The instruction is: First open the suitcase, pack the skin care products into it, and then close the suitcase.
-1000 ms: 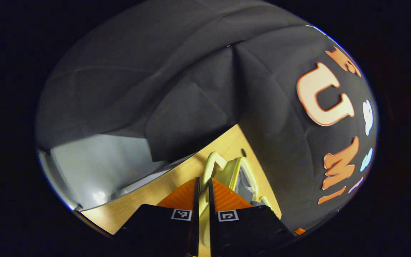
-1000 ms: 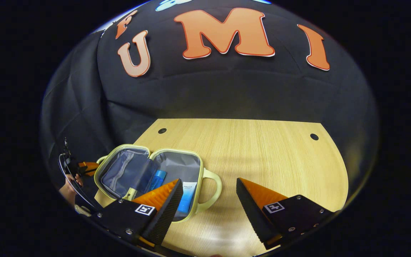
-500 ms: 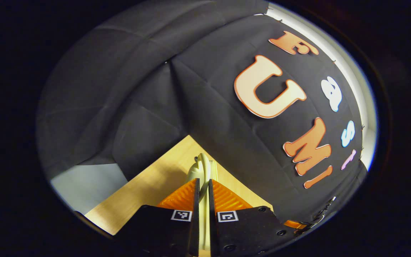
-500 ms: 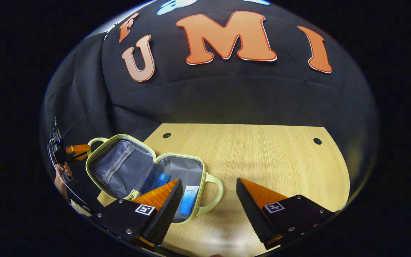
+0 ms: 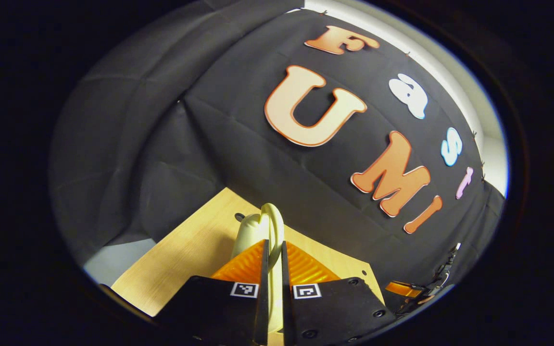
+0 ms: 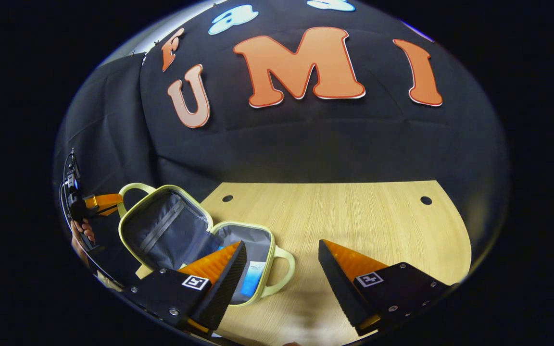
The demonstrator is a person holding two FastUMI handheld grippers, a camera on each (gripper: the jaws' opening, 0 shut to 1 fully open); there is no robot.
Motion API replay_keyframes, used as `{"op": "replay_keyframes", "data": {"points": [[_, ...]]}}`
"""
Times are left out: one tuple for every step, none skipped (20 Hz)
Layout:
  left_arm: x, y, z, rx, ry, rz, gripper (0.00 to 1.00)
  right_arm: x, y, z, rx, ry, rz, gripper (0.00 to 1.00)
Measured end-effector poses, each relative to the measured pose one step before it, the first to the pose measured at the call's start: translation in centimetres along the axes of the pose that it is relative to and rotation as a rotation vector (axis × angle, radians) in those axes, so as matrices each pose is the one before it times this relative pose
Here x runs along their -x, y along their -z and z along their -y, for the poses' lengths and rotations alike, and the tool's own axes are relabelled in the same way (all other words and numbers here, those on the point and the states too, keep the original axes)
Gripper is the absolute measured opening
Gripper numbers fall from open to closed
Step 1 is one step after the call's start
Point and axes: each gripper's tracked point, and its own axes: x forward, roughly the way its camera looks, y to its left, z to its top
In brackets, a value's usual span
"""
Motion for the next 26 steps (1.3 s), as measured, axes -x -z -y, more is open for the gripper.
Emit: {"op": "replay_keyframes", "data": {"points": [[0.119,0.468,1.428,-0.02197,0.00907,-0.00434,0.12,0.16,-0.36,0.274,0.01746,0.00311,0.016,0.95],[-0.107,0.497,1.423,-0.0311,0.00215,-0.00356,0.12,0.195,-0.274,0.338,0.01689,0.00331,0.01203,0.95],[-0.018,0.537,1.231,-0.02992,0.00093,-0.0058,0.12,0.073,-0.265,0.345,0.01774,0.00339,0.00859,0.95],[-0.08,0.185,1.425,-0.01274,0.0073,-0.00221,0.12,0.17,-0.029,0.247,0.01275,-0.00254,0.00534,0.95],[-0.359,0.162,1.307,0.00698,0.00911,-0.00375,0.12,0.001,-0.036,0.208,0.00628,-0.00481,0.00345,0.95],[-0.467,0.299,1.058,0.02781,0.00863,-0.00974,0.12,0.116,0.183,0.32,-0.00128,-0.01031,-0.00734,0.95],[-0.202,0.244,0.946,0.01643,0.01266,0.00411,0.12,-0.025,0.365,0.258,-0.00784,-0.00857,-0.01401,0.95],[-0.21,0.487,0.88,0.00669,0.00878,-0.00477,0.12,0.249,-0.049,0.457,-0.00523,-0.003,0.00141,0.95],[-0.223,0.712,0.627,-0.0012,0.00036,-0.00518,0.12,0.061,-0.326,0.565,0.00122,0.00121,0.01168,0.95],[-0.148,0.398,0.618,-0.00637,-0.00468,-0.00264,0.12,0.284,-0.212,0.639,0.00392,0.00495,0.00899,0.95],[-0.042,0.415,0.529,-0.00892,-0.00073,-0.00357,0.12,0.145,-0.131,0.651,0.00414,0.00319,0.00528,0.95],[-0.075,0.37,0.548,-0.00225,0.00185,-0.00749,0.12,0.074,0.127,0.597,-0.00019,0.00185,-0.00064,0.95],[-0.207,0.425,0.74,0.00475,0.00598,-0.01223,0.12,0.046,0.318,0.486,-0.00858,-0.00461,-0.01196,0.95],[-0.341,0.211,0.643,0.00878,0.0048,0.00171,0.12,0.058,0.38,0.33,-0.01552,-0.00576,-0.01271,0.95],[-0.176,0.554,0.493,0.00177,0.00392,-0.00636,0.12,0.18,0.047,0.55,-0.01221,0.00137,0.0009,0.95],[-0.349,0.457,0.511,-0.00323,-0.00258,-0.00329,0.12,0.217,-0.024,0.673,-0.00341,0.00373,0.00546,0.95],[-0.218,0.325,0.482,-0.00641,0.00265,-0.00582,0.12,0.105,-0.025,0.76,0.00442,0.00648,0.00309,0.95],[-0.356,0.316,0.508,-0.00686,-0.00111,-0.00338,0.12,0.333,-0.004,0.568,0.00697,0.00536,0.00138,0.95],[-0.195,0.683,0.589,-0.00801,0.00363,-0.00998,0.12,0.124,0.049,0.615,0.00573,0.0053,0.00104,0.95],[-0.578,0.535,0.604,-0.00964,-0.00025,-0.01008,0.12,0.148,-0.015,0.586,0.00252,0.00278,0.00262,0.95],[-0.098,0.618,0.53,-0.00691,0.003,-0.0107,0.12,0.088,0.065,0.43,-0.00311,0.00042,-0.00197,0.95],[-0.185,0.511,0.575,-0.01211,0.00153,-0.00608,0.12,0.184,0.138,0.545,-0.00605,0.00134,-0.00082,0.95],[-0.309,0.635,0.61,-0.01097,0.00355,-0.01377,0.12,0.156,0.066,0.517,-0.00291,0.00225,0.00235,0.95],[-0.323,0.688,0.629,-0.01014,0.00419,-0.01151,0.12,0.174,0.124,0.618,0.00301,0.00659,-0.00162,0.95],[-0.663,0.623,0.627,-0.00624,0.00707,-0.0152,0.12,0.057,0.276,0.614,0.00531,0.00594,-0.00409,0.95],[-0.658,0.736,0.602,-0.00773,0.00349,-0.01457,0.12,0.19,0.238,0.672,0.00455,0.00713,-0.00513,0.95]]}}
